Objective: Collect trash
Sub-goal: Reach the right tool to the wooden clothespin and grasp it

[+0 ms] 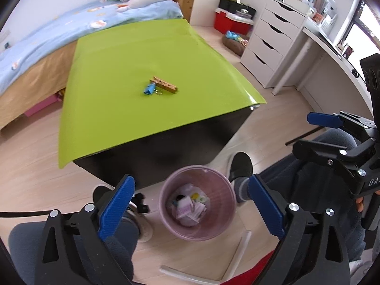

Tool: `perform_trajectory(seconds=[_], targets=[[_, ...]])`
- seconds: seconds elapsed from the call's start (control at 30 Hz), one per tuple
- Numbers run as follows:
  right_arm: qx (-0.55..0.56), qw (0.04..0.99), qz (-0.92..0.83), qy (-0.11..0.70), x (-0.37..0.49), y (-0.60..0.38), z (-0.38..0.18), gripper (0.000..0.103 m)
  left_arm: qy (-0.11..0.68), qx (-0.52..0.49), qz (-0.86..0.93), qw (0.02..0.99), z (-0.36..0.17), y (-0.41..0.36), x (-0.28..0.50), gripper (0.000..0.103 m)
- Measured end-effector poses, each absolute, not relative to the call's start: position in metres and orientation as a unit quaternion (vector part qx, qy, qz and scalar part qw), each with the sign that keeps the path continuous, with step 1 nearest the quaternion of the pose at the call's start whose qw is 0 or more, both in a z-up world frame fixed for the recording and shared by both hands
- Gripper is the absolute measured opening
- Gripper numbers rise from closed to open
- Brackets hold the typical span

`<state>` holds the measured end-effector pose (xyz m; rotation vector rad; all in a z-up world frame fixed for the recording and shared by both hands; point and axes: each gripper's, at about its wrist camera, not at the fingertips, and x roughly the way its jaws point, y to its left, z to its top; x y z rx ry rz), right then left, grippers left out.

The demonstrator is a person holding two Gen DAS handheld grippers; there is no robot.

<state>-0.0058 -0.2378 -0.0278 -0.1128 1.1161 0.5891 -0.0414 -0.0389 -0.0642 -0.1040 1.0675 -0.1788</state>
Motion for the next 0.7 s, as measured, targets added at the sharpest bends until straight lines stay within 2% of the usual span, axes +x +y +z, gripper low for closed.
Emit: perform_trajectory(seconds=[0.7], targets=[[-0.073, 0.795, 0.315, 0.514, 0.027, -0.205, -0.030, 0.099, 0.481, -0.063, -0.049, 0.873, -0.046, -0.002, -0.029, 0.095]])
